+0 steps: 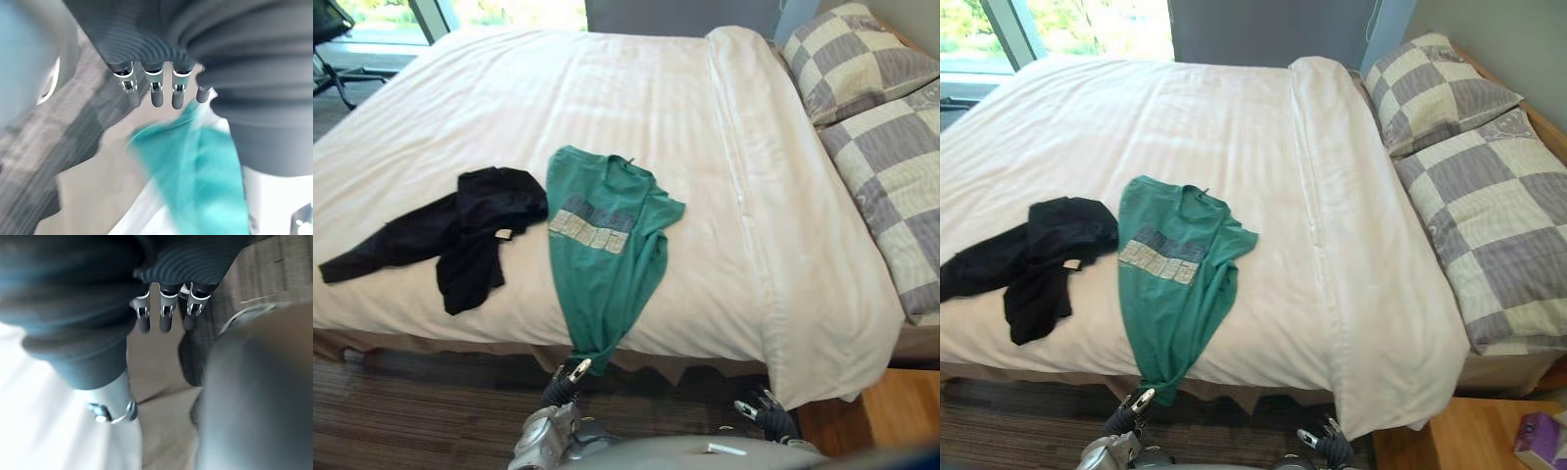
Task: Tidy the bed and pick cloth on bed and put in laundry
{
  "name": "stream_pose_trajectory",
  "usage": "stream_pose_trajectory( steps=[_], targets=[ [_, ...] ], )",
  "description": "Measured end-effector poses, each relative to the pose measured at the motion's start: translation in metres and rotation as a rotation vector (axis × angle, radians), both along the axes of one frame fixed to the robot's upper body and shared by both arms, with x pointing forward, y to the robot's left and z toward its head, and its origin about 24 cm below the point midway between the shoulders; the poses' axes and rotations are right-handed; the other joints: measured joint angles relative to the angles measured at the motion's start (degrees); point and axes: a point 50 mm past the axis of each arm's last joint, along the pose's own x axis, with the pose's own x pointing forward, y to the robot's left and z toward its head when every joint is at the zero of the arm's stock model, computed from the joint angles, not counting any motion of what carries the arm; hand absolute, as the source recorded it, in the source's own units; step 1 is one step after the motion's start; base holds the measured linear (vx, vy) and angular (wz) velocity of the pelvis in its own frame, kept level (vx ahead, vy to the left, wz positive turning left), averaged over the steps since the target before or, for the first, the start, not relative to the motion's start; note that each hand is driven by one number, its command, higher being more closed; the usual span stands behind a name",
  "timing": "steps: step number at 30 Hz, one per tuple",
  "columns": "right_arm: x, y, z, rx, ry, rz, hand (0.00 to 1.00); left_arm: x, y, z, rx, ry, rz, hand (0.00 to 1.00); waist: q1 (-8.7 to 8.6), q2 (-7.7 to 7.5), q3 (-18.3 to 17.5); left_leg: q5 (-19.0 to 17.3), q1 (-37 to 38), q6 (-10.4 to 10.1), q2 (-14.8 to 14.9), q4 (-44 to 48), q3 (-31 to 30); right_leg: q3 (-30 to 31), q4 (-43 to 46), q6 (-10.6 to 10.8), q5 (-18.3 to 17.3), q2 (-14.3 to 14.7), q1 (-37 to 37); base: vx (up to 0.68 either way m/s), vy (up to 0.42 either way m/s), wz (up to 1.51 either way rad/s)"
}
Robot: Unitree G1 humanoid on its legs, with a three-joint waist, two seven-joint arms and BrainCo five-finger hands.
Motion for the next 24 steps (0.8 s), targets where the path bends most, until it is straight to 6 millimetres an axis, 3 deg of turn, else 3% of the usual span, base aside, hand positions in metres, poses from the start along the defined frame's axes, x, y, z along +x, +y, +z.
stream_pose_trajectory(
  steps=[1,2,3,4,5,6,7,8,10,11,13,14,15,16,17,19,20,22,24],
  targets=[
    [-0.005,-0.005,0.000,-0.010,0.014,-0.009,0.00,0.000,-0.004,-0.001,-0.007,0.004,-0.025,0.00,-0.06,0.86,0.02,1.77,0.83,-1.50,0.35,-2.66,-0.57,0.02,0.12,0.81,0.43,-0.92,0.75,0.08,0.478,0.28],
    [-0.014,-0.008,-0.002,-0.008,0.046,-0.079,0.00,0.004,-0.008,-0.001,0.006,0.009,-0.101,0.00,-0.24,0.25,0.41,3.43,2.59,-6.58,-2.60,-4.66,-0.55,0.67,1.48,2.10,1.55,-4.92,1.71,0.07,0.525,0.26],
    [-0.013,-0.002,-0.004,0.004,0.043,-0.144,0.00,0.004,-0.002,-0.001,0.041,0.029,-0.156,0.00,-0.34,-0.44,0.71,2.54,4.07,-5.36,-5.44,-5.80,0.17,1.09,4.94,-2.46,5.73,-8.09,0.15,0.04,0.542,0.19],
    [-0.012,-0.004,-0.003,-0.007,0.036,-0.159,0.00,-0.001,-0.003,-0.003,0.049,0.055,-0.184,0.00,-0.31,-0.60,0.72,1.81,4.42,-4.65,-5.79,-6.28,0.82,0.68,6.75,-6.50,8.54,-8.62,-1.39,0.00,0.522,-0.16],
    [-0.011,-0.008,-0.003,-0.016,0.038,-0.170,0.00,-0.009,-0.002,-0.006,0.080,0.096,-0.247,0.00,0.14,1.39,0.21,2.05,6.25,-3.18,-6.25,-8.62,2.80,-1.90,9.43,-14.30,13.35,-9.24,-3.85,0.00,0.418,-0.31],
    [-0.010,-0.008,-0.003,-0.015,0.045,-0.165,0.00,-0.011,0.000,-0.006,0.099,0.107,-0.272,0.00,0.32,1.32,0.04,2.32,7.09,-2.71,-6.46,-9.84,3.67,-3.47,10.89,-14.82,13.75,-9.18,-4.81,0.04,0.446,-0.29],
    [-0.008,-0.003,-0.004,-0.001,0.054,-0.139,0.00,-0.012,0.006,-0.005,0.140,0.118,-0.310,0.00,0.17,0.85,-0.05,3.66,8.28,-0.69,-6.88,-12.44,4.49,-6.66,13.37,-11.55,11.19,-7.38,-5.25,0.07,0.328,-0.10],
    [-0.006,0.002,-0.005,0.012,0.059,-0.120,0.00,-0.013,0.008,-0.006,0.171,0.133,-0.359,0.00,0.27,0.76,-0.07,4.72,8.67,-0.48,-7.22,-14.39,4.82,-7.53,14.33,-9.33,8.30,-4.73,-5.52,0.07,0.275,-0.07],
    [0.003,0.008,-0.005,0.034,0.041,-0.061,0.00,-0.004,0.006,-0.004,0.234,0.145,-0.458,0.00,0.06,1.00,0.01,6.94,9.12,0.75,-8.91,-18.24,5.63,-5.20,14.24,-6.44,0.80,4.34,-6.89,0.10,0.215,-0.23],
    [0.008,0.007,-0.004,0.040,0.031,-0.014,0.00,-0.001,0.001,-0.006,0.243,0.164,-0.495,0.00,-0.14,1.09,0.17,7.66,9.26,1.18,-10.81,-19.80,6.65,-2.80,11.76,-6.21,-2.53,8.66,-6.45,0.06,0.198,-0.35],
    [0.012,0.007,-0.002,0.050,0.022,0.041,0.00,0.001,-0.012,-0.007,0.229,0.182,-0.520,0.00,-0.61,1.83,0.84,8.13,9.83,1.99,-13.07,-20.65,7.06,-1.01,11.91,-6.87,-3.20,7.83,-6.29,-0.01,0.134,-0.02],
    [0.017,0.003,0.001,0.042,-0.008,0.059,0.00,0.006,-0.024,-0.008,0.198,0.182,-0.511,0.00,-1.85,3.38,1.42,8.69,10.37,2.85,-13.96,-21.50,6.25,-0.62,13.44,-8.16,-3.75,7.04,-6.40,0.02,0.075,0.56],
    [0.020,0.005,0.002,0.036,-0.019,0.101,0.00,0.008,-0.030,-0.008,0.185,0.189,-0.481,0.00,-2.60,3.45,1.63,8.36,9.76,3.27,-14.10,-20.19,5.08,-0.26,10.19,-9.37,-5.59,7.57,-5.12,0.04,-0.012,0.67],
    [0.023,0.009,0.002,0.038,-0.021,0.134,0.00,0.009,-0.030,-0.008,0.182,0.193,-0.467,0.00,-2.84,2.76,1.87,7.58,8.80,3.60,-14.69,-18.16,4.90,-0.83,8.03,-9.22,-6.22,7.10,-3.32,0.02,-0.119,0.57],
    [0.030,0.007,0.004,0.027,-0.027,0.201,0.00,0.012,-0.031,-0.007,0.174,0.192,-0.432,0.00,-2.77,2.78,2.57,5.45,5.43,3.55,-14.28,-11.36,4.66,-0.87,5.52,-7.60,-6.82,7.02,-1.98,-0.06,-0.109,0.53],
    [0.035,0.001,0.005,0.007,-0.011,0.214,0.00,0.020,-0.038,-0.003,0.141,0.149,-0.402,0.00,-2.82,4.28,3.92,5.40,-1.72,2.56,-12.41,1.04,2.42,-2.01,3.59,-6.53,-6.62,6.64,-1.13,-0.09,-0.025,0.45],
    [0.036,-0.005,0.005,-0.040,0.016,0.245,0.00,0.024,-0.039,-0.001,0.130,0.114,-0.398,0.00,-2.73,4.64,5.23,6.35,-4.27,0.49,-11.29,6.08,0.95,-2.25,3.14,-6.26,-6.38,6.15,-0.27,-0.09,0.046,0.01],
    [0.038,-0.014,0.006,-0.092,0.053,0.292,0.00,0.020,-0.037,-0.001,0.120,0.098,-0.389,0.00,-1.82,6.23,4.92,5.26,-4.77,0.92,-9.87,7.59,1.27,-1.67,3.10,-6.05,-5.91,5.57,-0.88,-0.07,0.068,-0.35],
    [0.043,-0.014,0.007,-0.097,0.049,0.307,0.00,0.012,-0.030,-0.002,0.118,0.086,-0.383,0.00,-1.86,6.12,4.77,3.80,-2.06,1.91,-7.16,1.81,1.91,1.23,3.65,-5.39,-5.54,4.34,-1.80,0.01,0.104,-0.52]
  ],
)
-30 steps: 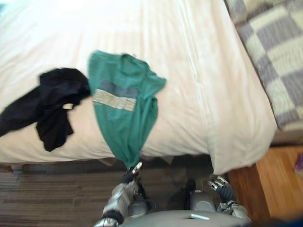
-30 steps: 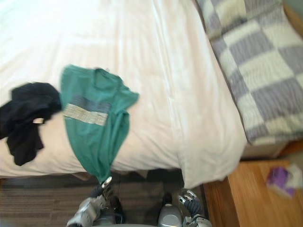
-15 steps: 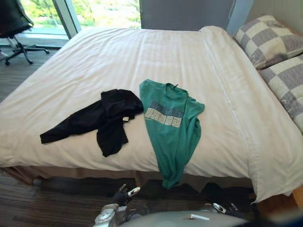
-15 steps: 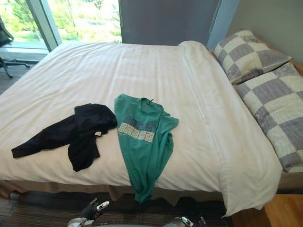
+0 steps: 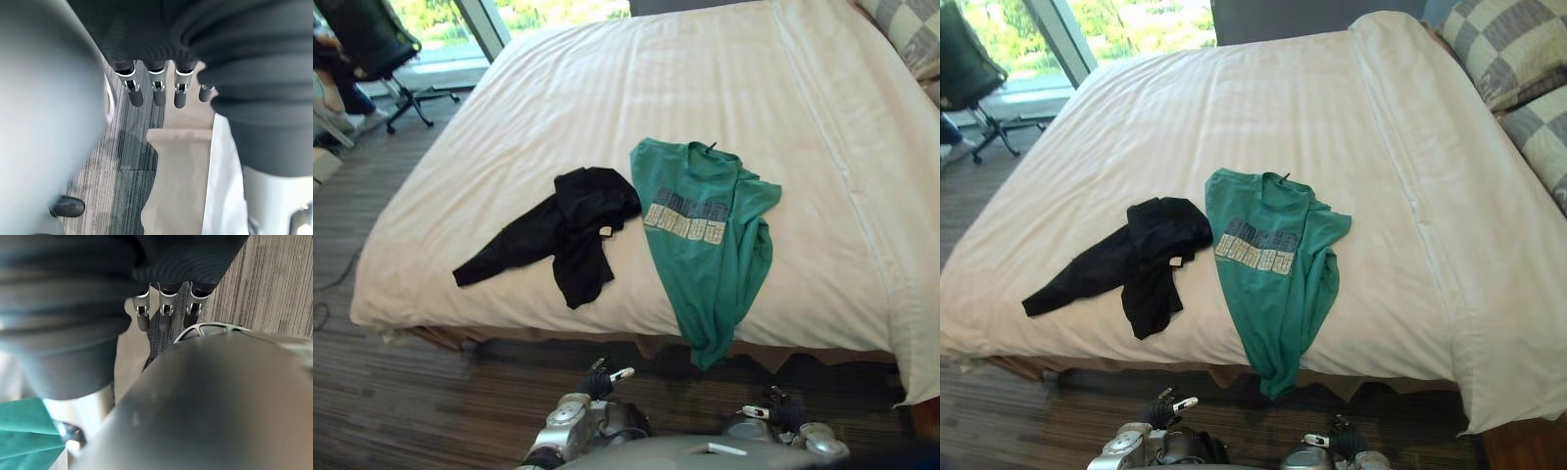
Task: Tidy the bed and pick cloth on bed and put in laundry
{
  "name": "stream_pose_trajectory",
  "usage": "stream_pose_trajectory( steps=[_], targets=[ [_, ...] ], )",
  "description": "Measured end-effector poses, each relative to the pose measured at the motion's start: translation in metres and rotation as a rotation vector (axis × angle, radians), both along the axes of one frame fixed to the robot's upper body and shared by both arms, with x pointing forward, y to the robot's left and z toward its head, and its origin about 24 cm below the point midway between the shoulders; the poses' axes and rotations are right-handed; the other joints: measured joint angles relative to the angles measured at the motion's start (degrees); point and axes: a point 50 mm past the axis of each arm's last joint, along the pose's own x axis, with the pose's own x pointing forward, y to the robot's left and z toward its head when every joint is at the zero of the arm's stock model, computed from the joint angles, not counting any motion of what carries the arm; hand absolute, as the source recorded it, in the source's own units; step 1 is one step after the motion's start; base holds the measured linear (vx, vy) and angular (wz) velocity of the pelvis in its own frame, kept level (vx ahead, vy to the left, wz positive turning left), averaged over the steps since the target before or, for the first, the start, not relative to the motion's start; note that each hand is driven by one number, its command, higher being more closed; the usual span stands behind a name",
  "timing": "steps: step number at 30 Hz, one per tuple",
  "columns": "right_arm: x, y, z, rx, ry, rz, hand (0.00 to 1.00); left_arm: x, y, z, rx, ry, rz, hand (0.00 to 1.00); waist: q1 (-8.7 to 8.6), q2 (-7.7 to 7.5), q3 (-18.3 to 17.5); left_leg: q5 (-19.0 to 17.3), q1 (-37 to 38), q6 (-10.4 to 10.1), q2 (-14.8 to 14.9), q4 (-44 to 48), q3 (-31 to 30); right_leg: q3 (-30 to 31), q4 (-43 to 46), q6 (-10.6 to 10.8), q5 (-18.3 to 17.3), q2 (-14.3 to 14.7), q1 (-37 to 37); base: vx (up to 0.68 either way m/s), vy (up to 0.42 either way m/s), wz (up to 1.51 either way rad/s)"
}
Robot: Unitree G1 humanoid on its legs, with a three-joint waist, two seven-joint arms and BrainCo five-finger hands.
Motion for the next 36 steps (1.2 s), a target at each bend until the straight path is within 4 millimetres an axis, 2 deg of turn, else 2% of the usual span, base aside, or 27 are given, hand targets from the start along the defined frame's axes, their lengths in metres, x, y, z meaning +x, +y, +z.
stream_pose_trajectory(
  steps=[3,4,5,6,7,8,9,10,11,12,13,14,15,16,17,18,21,25,26,29,30,32,33,34,35,36],
  targets=[
    [0.009,0.004,0.002,0.005,-0.021,0.017,0.00,-0.001,0.006,0.000,-0.016,-0.014,-0.006,0.00,-0.88,-1.40,-0.01,0.52,1.07,-0.41,3.36,-7.10,-2.45,2.97,1.85,1.24,0.71,-2.38,-2.60,0.09,0.236,-0.37],
    [0.015,0.006,0.003,0.003,-0.031,0.032,0.00,0.000,0.008,0.001,-0.023,-0.026,-0.020,0.00,-1.19,-2.03,0.17,0.84,1.05,-0.65,5.04,-8.72,-4.81,4.16,2.36,2.54,1.37,-4.03,-3.38,0.10,0.384,-0.29],
    [0.014,0.005,0.002,-0.002,-0.026,0.035,0.00,0.001,0.007,0.002,-0.036,-0.038,-0.034,0.00,-1.18,-2.36,0.03,2.05,1.39,-0.72,5.97,-10.19,-6.59,5.48,2.27,4.58,2.34,-5.70,-3.70,0.10,0.424,-0.31],
    [0.013,0.004,0.002,-0.008,-0.023,0.034,0.00,0.001,0.005,0.002,-0.045,-0.042,-0.043,0.00,-1.15,-2.42,-0.01,3.06,2.22,-0.72,6.20,-11.20,-7.13,6.11,2.01,5.73,2.79,-6.46,-3.65,0.13,0.614,-0.29],
    [0.012,0.001,0.003,-0.019,-0.026,0.030,0.00,-0.001,-0.002,0.001,-0.059,-0.037,-0.079,0.00,-1.29,-1.50,-0.44,7.54,3.26,-0.29,6.16,-12.86,-7.78,6.65,0.63,8.30,4.02,-7.50,-2.62,0.11,0.578,-0.15],
    [0.011,0.001,0.002,-0.022,-0.026,0.014,0.00,-0.002,-0.005,0.000,-0.062,-0.024,-0.101,0.00,-1.49,-0.98,-0.91,3.12,4.49,-8.23,5.28,-13.48,-7.74,7.19,-0.25,8.33,4.99,-8.75,-1.96,0.10,0.831,-0.08],
    [0.011,0.015,-0.001,0.002,-0.036,-0.022,0.00,0.003,0.004,0.000,-0.027,-0.010,-0.122,0.00,-1.10,-3.71,-0.72,1.68,4.97,-8.26,2.23,-12.38,-6.38,7.69,-1.26,5.34,11.26,-11.89,-1.58,0.03,0.588,-0.05],
    [0.011,0.016,-0.001,0.007,-0.034,-0.015,0.00,0.000,0.008,0.000,-0.011,0.002,-0.125,0.00,-0.83,-3.76,-1.00,1.28,5.27,-7.76,2.31,-12.50,-5.68,7.12,-1.32,2.14,14.32,-11.78,-2.13,0.01,0.540,-0.23],
    [0.010,0.020,-0.002,0.018,-0.030,0.004,0.00,-0.003,0.014,-0.001,0.021,0.013,-0.143,0.00,-0.10,-3.85,-1.17,1.08,6.65,-6.91,2.70,-13.54,-4.15,4.64,0.06,-3.14,16.99,-11.59,-2.92,0.02,0.379,-0.51],
    [0.008,0.022,-0.002,0.025,-0.040,0.029,0.00,-0.009,0.020,-0.002,0.046,0.025,-0.125,0.00,1.14,-4.01,-1.28,1.62,9.80,-5.74,2.73,-16.55,-1.86,-0.72,5.07,-4.66,14.74,-10.04,-3.90,0.04,0.335,-0.48],
    [0.008,0.022,-0.002,0.026,-0.042,0.030,0.00,-0.009,0.021,-0.002,0.049,0.023,-0.123,0.00,1.17,-4.00,-1.29,1.93,10.29,-5.44,2.67,-17.41,-1.61,-1.42,5.83,-4.14,14.00,-9.31,-3.88,0.04,0.291,-0.34],
    [0.008,0.023,-0.002,0.036,-0.054,0.034,0.00,-0.010,0.020,-0.003,0.052,0.026,-0.132,0.00,0.85,-3.89,-1.38,3.20,11.52,-4.79,2.10,-20.24,-1.19,-2.38,6.97,-1.12,10.08,-5.02,-3.93,0.06,0.195,-0.03],
    [0.009,0.024,-0.001,0.046,-0.063,0.056,0.00,-0.011,0.015,-0.004,0.049,0.034,-0.141,0.00,0.30,-3.45,-1.61,5.06,11.79,-4.13,0.92,-23.36,-1.19,-1.94,5.93,0.37,4.10,0.62,-4.30,0.05,0.143,-0.02],
    [0.009,0.024,-0.001,0.048,-0.063,0.061,0.00,-0.011,0.014,-0.004,0.048,0.035,-0.144,0.00,0.29,-3.31,-1.68,5.32,11.72,-4.01,0.71,-23.86,-1.18,-1.80,5.42,0.48,3.09,1.54,-4.40,0.07,0.164,0.09],
    [0.008,0.023,-0.001,0.060,-0.058,0.056,0.00,-0.007,0.009,-0.004,0.042,0.036,-0.152,0.00,0.16,-2.79,-1.78,6.53,10.75,-3.36,-0.69,-24.97,-1.44,-0.08,0.89,0.49,0.14,5.31,-3.61,0.02,0.104,0.42],
    [0.006,0.019,-0.001,0.058,-0.054,0.042,0.00,-0.004,0.000,-0.004,0.016,0.033,-0.145,0.00,-0.85,-2.26,-2.01,8.39,9.56,-2.24,-1.53,-25.65,-1.63,1.64,-2.34,0.04,1.64,6.40,-2.74,0.03,0.111,0.56],
    [0.002,0.013,-0.002,0.044,-0.029,0.017,0.00,-0.003,-0.008,-0.004,-0.007,0.032,-0.083,0.00,-0.98,-1.14,-2.35,10.64,10.48,-1.81,-2.19,-27.48,-1.41,-0.09,-5.10,0.29,2.66,6.54,0.36,0.05,0.009,0.50],
    [-0.002,0.011,-0.005,0.029,0.003,-0.104,0.00,-0.005,-0.003,-0.006,0.004,0.057,0.046,0.00,-0.59,-1.48,-3.27,13.40,11.31,-2.28,-2.18,-29.52,-0.53,-0.52,-6.10,0.30,2.69,7.11,1.86,0.03,-0.038,0.25],
    [-0.004,0.009,-0.006,0.035,0.005,-0.201,0.00,-0.008,0.001,-0.006,-0.022,0.070,0.130,0.00,0.16,-1.36,-3.37,14.04,11.74,-2.32,-2.18,-30.29,0.60,-0.37,-6.54,0.25,2.73,7.35,1.95,-0.01,-0.024,-0.07],
    [-0.017,0.002,-0.009,0.057,0.017,-0.489,0.00,-0.022,0.019,-0.010,-0.082,0.107,0.370,0.00,0.55,-1.24,-3.61,14.19,12.64,-2.39,-2.11,-30.67,2.21,-0.39,-7.67,0.26,3.09,7.71,3.26,-0.01,-0.006,-0.04],
    [-0.023,0.000,-0.010,0.068,0.017,-0.609,0.00,-0.033,0.027,-0.012,-0.107,0.130,0.489,0.00,0.67,-1.21,-3.69,14.19,13.18,-2.39,-2.07,-30.94,2.84,-0.23,-8.12,0.25,3.47,7.81,3.56,-0.01,0.004,-0.08],
    [-0.027,-0.008,-0.009,0.066,0.004,-0.746,0.00,-0.045,0.041,-0.013,-0.131,0.142,0.664,0.00,1.01,-1.15,-3.75,14.19,13.48,-2.40,-2.09,-30.94,4.23,-0.24,-9.01,0.29,4.17,7.86,4.10,-0.03,0.013,-0.11],
    [-0.032,-0.015,-0.008,0.048,-0.014,-0.830,0.00,-0.050,0.051,-0.012,-0.140,0.139,0.769,0.00,1.58,-1.13,-3.76,14.19,13.72,-2.40,-2.10,-30.96,5.21,-0.36,-9.28,0.29,4.33,7.84,4.36,-0.08,0.016,-0.03],
    [-0.038,-0.031,-0.003,-0.019,-0.049,-0.929,0.00,-0.054,0.071,-0.008,-0.123,0.114,0.899,0.00,2.27,-1.19,-4.00,14.19,13.84,-2.40,-2.08,-30.98,5.39,-1.17,-9.47,0.34,4.45,7.79,4.87,-0.09,0.015,0.10],
    [-0.039,-0.038,0.001,-0.058,-0.073,-0.957,0.00,-0.054,0.080,-0.006,-0.113,0.097,0.940,0.00,2.32,-1.18,-4.05,14.19,13.80,-2.40,-2.04,-30.99,5.40,-1.87,-9.60,0.34,4.45,7.59,5.29,-0.09,0.014,0.34],
    [-0.040,-0.054,0.010,-0.158,-0.130,-1.004,0.00,-0.055,0.100,0.001,-0.079,0.051,1.013,0.00,2.35,-1.17,-4.26,14.14,13.57,-2.42,-1.89,-31.04,6.00,-3.38,-9.66,0.36,4.40,7.53,5.44,-0.14,0.037,0.46]
  ],
)
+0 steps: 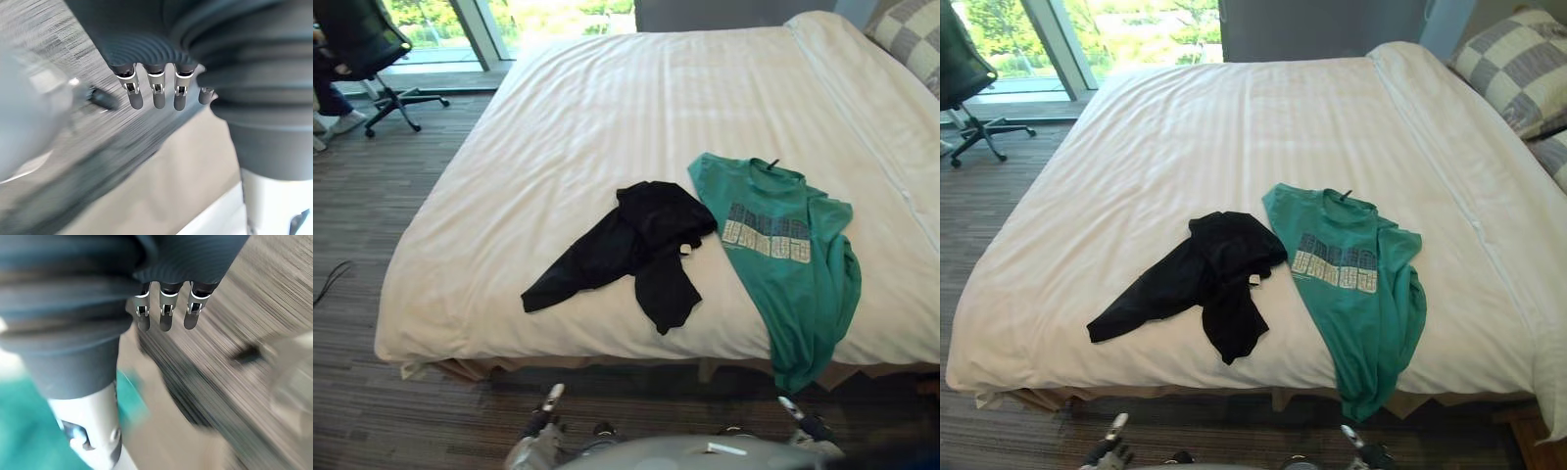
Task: Tidy the bed and pick cloth on bed and put in laundry
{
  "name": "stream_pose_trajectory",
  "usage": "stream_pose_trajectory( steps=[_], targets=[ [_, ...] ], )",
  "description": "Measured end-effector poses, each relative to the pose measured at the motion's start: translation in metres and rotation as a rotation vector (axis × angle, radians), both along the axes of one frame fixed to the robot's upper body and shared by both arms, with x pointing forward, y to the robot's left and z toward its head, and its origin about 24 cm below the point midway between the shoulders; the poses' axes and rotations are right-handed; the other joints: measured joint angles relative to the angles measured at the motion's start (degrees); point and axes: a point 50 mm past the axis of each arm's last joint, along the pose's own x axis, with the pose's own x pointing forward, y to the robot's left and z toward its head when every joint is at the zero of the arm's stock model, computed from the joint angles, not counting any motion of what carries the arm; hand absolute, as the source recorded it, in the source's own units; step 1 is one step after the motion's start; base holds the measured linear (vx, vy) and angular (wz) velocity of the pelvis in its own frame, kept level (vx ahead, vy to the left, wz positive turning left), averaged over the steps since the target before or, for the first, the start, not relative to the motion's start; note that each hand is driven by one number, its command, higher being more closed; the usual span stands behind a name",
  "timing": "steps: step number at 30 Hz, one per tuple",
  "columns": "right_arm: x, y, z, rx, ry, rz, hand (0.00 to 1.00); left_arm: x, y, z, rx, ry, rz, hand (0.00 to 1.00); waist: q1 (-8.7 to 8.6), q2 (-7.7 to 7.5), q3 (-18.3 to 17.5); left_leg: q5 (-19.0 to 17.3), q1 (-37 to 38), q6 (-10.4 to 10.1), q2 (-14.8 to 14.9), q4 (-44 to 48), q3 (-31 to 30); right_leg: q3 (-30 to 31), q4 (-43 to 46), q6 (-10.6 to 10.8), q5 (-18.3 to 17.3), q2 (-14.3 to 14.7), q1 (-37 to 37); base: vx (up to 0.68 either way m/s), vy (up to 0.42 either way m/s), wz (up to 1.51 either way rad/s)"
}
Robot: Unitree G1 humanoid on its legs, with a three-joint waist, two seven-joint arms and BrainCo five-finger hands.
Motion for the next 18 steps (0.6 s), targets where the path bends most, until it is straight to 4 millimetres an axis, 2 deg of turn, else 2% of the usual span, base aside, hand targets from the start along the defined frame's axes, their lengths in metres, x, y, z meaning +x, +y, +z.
stream_pose_trajectory(
  steps=[1,2,3,5,6,7,9,10,11,12,13,15,17,18],
  targets=[
    [0.003,-0.021,0.014,-0.108,-0.034,-0.041,0.00,0.002,0.019,0.009,0.055,-0.034,0.065,0.00,-0.35,0.14,-1.21,-1.27,-1.10,0.49,0.34,-0.22,2.51,-1.17,-0.21,0.06,-0.15,0.30,-0.34,-0.14,0.044,0.41],
    [0.006,-0.031,0.023,-0.159,-0.056,-0.057,0.00,0.003,0.027,0.014,0.082,-0.052,0.086,0.00,-0.21,0.16,-1.52,-1.46,-1.39,0.39,0.44,-0.24,2.70,-1.49,-0.30,0.11,-0.13,0.26,-0.29,-0.15,0.055,0.27],
    [0.019,-0.057,0.051,-0.302,-0.142,-0.072,0.00,0.008,0.049,0.030,0.182,-0.090,0.101,0.00,0.26,-0.05,-2.40,-1.97,-1.58,0.27,0.45,-0.30,3.94,-1.97,-0.85,0.41,0.18,0.10,-0.17,-0.07,0.033,0.14],
    [0.033,-0.078,0.085,-0.446,-0.246,-0.053,0.00,0.014,0.071,0.051,0.311,-0.126,0.080,0.00,1.04,-0.21,-3.47,-1.97,-1.65,0.24,0.56,-0.31,5.69,-2.78,-1.20,0.40,0.28,-0.24,-0.11,-0.04,0.025,0.14],
    [0.042,-0.090,0.112,-0.556,-0.317,-0.032,0.00,0.022,0.088,0.072,0.424,-0.162,0.061,0.00,1.27,-0.54,-4.19,-1.88,-1.76,0.34,0.54,-0.29,6.27,-3.36,-1.40,0.48,0.33,-0.58,0.03,0.00,0.012,0.16],
    [0.046,-0.094,0.126,-0.611,-0.351,-0.021,0.00,0.027,0.096,0.084,0.486,-0.189,0.051,0.00,1.39,-0.68,-4.47,-1.82,-1.77,0.40,0.53,-0.28,6.29,-3.50,-1.57,0.78,0.53,-0.66,0.15,0.02,0.002,0.18],
    [0.058,-0.103,0.174,-0.799,-0.459,0.028,0.00,0.039,0.129,0.143,0.768,-0.306,0.024,0.00,1.91,-1.28,-5.12,-1.65,-1.79,0.61,0.07,-0.26,5.92,-4.24,-2.23,1.18,0.91,-0.86,0.86,0.06,-0.007,0.15],
    [0.060,-0.103,0.182,-0.835,-0.481,0.041,0.00,0.042,0.135,0.161,0.843,-0.345,0.018,0.00,1.98,-1.69,-5.39,-1.59,-1.89,0.62,0.04,-0.25,5.81,-4.30,-2.24,1.24,0.96,-0.91,0.85,0.07,-0.004,0.16],
    [0.065,-0.101,0.196,-0.891,-0.514,0.074,0.00,0.049,0.143,0.194,0.984,-0.417,-0.003,0.00,2.08,-2.13,-5.69,-1.27,-2.21,0.74,-0.22,-0.20,5.37,-4.44,-2.29,1.26,0.98,-0.93,0.80,0.07,-0.011,0.17],
    [0.070,-0.097,0.206,-0.928,-0.536,0.118,0.00,0.057,0.142,0.221,1.112,-0.483,-0.035,0.00,1.99,-2.65,-6.34,-1.21,-2.80,0.81,-0.52,-0.05,5.03,-4.50,-2.34,1.26,0.98,-0.94,0.44,0.08,-0.013,0.16],
    [0.073,-0.095,0.209,-0.938,-0.551,0.141,0.00,0.062,0.137,0.231,1.155,-0.519,-0.059,0.00,2.04,-2.72,-6.62,-1.18,-3.02,0.85,-0.69,0.01,5.00,-4.46,-2.32,1.26,0.99,-0.93,0.23,0.10,-0.011,0.10],
    [0.091,-0.082,0.223,-0.974,-0.593,0.245,0.00,0.085,0.103,0.252,1.323,-0.588,-0.170,0.00,2.00,-2.62,-6.68,-1.13,-3.11,1.05,-1.29,0.04,4.65,-3.96,-1.95,1.27,1.03,-1.41,-0.03,0.07,0.009,0.02],
    [0.113,-0.069,0.234,-0.964,-0.652,0.356,0.00,0.104,0.066,0.264,1.404,-0.680,-0.314,0.00,1.37,-2.33,-6.50,-1.21,-3.08,1.21,-1.54,0.06,4.61,-3.09,-1.74,1.27,1.03,-1.66,-0.33,0.03,0.013,-0.06],
    [0.123,-0.060,0.238,-0.951,-0.675,0.438,0.00,0.115,0.049,0.269,1.427,-0.723,-0.386,0.00,1.09,-1.72,-6.08,-1.23,-2.80,1.24,-1.56,0.06,4.84,-2.70,-1.52,1.27,1.04,-1.69,-0.40,0.01,0.003,-0.13]
  ],
)
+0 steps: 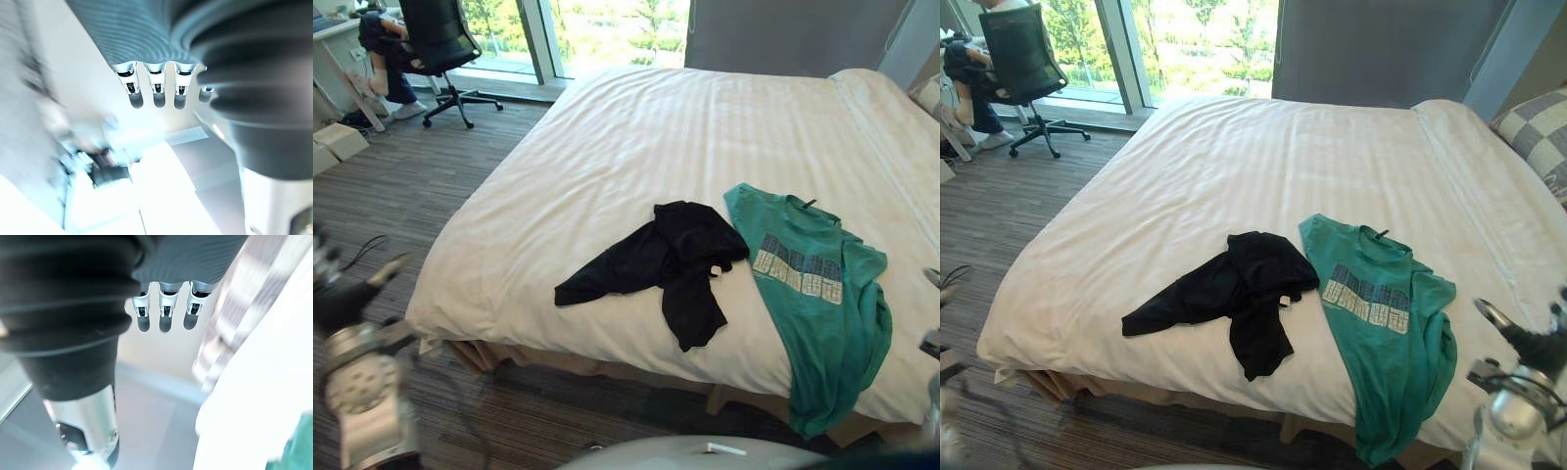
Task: Tidy the bed and pick cloth on bed and put in laundry
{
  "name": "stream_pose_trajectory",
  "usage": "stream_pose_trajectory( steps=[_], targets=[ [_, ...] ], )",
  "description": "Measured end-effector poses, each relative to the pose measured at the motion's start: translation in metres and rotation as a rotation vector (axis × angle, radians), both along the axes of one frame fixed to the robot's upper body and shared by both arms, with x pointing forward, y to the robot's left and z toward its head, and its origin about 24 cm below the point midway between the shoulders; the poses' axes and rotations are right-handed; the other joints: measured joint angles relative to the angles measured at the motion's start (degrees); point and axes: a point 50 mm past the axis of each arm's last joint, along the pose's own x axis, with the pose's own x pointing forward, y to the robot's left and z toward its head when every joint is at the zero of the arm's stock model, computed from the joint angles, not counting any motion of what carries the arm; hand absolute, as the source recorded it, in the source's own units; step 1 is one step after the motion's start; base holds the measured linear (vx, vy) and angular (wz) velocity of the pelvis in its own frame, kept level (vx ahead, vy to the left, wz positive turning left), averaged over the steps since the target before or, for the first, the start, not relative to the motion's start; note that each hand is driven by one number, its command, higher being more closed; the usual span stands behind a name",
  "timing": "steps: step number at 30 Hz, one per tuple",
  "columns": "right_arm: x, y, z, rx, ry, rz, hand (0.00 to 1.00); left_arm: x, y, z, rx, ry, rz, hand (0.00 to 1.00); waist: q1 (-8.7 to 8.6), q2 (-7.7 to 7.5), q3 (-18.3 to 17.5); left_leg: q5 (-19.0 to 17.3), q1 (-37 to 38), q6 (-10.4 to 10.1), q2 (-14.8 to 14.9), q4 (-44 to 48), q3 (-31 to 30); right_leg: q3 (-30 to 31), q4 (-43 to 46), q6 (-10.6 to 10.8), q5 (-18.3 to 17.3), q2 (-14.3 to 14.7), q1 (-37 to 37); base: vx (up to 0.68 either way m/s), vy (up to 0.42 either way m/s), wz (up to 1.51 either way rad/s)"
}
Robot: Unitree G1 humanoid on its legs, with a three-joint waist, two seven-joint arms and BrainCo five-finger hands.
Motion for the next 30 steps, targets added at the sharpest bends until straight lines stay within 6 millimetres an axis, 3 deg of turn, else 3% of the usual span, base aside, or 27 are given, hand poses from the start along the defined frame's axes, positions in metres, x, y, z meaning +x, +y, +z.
stream_pose_trajectory(
  steps=[5,7,10,14,16,21,24,30],
  targets=[
    [0.022,0.036,-0.011,-0.058,0.105,0.221,0.00,0.028,-0.044,-0.008,0.166,0.092,-0.150,0.00,-1.97,1.85,1.38,-0.44,1.47,-0.09,0.45,0.00,1.34,4.33,0.86,0.00,0.00,0.31,-0.82,0.00,-0.015,-0.28],
    [0.027,0.050,-0.017,-0.063,0.136,0.294,0.00,0.041,-0.046,-0.025,0.205,0.194,-0.156,0.00,-2.10,2.33,1.64,-0.60,1.76,-0.22,0.72,0.01,3.23,6.91,1.60,-0.01,0.00,0.42,-2.06,0.00,-0.009,-0.58],
    [0.032,0.074,-0.027,-0.071,0.173,0.407,0.00,0.056,-0.030,-0.055,0.267,0.375,-0.132,0.00,-3.42,1.71,3.38,-1.84,4.16,-0.83,1.31,0.00,6.22,11.37,2.09,-0.02,0.00,0.97,-2.76,-0.04,-0.009,-0.65],
    [0.035,0.098,-0.022,-0.079,0.155,0.530,0.00,0.079,-0.040,-0.058,0.331,0.461,-0.160,0.00,-4.63,1.00,3.89,-2.07,2.77,-0.81,1.12,0.01,9.58,15.80,3.44,-0.03,0.00,0.97,-7.21,-0.04,0.000,-0.49],
    [0.038,0.110,-0.015,-0.088,0.122,0.581,0.00,0.096,-0.046,-0.051,0.334,0.482,-0.153,0.00,-5.26,1.23,4.16,-2.16,-0.29,-0.57,1.15,0.93,10.67,18.12,4.59,-0.05,0.01,0.93,-11.36,-0.05,-0.006,-0.34],
    [0.055,0.112,0.015,-0.148,0.008,0.595,0.00,0.132,-0.047,-0.011,0.356,0.433,-0.082,0.00,-7.06,2.11,10.93,-1.63,-6.09,0.40,1.79,2.64,12.89,22.04,5.55,-1.00,1.81,1.61,-19.01,-0.06,-0.017,-0.25],
    [0.055,0.112,0.028,-0.144,-0.055,0.597,0.00,0.141,-0.046,0.010,0.368,0.394,-0.048,0.00,-8.07,2.27,13.56,-1.49,-6.81,0.57,2.42,2.64,13.15,23.35,5.57,-1.49,2.39,2.43,-19.97,0.00,-0.031,-0.10],
    [0.050,0.118,0.052,-0.136,-0.180,0.645,0.00,0.157,-0.052,0.046,0.408,0.331,-0.052,0.00,-8.40,2.11,15.46,-1.50,-7.00,0.57,3.57,3.78,13.68,26.56,10.41,-1.54,2.34,3.34,-23.08,0.06,-0.039,-0.12]
  ],
)
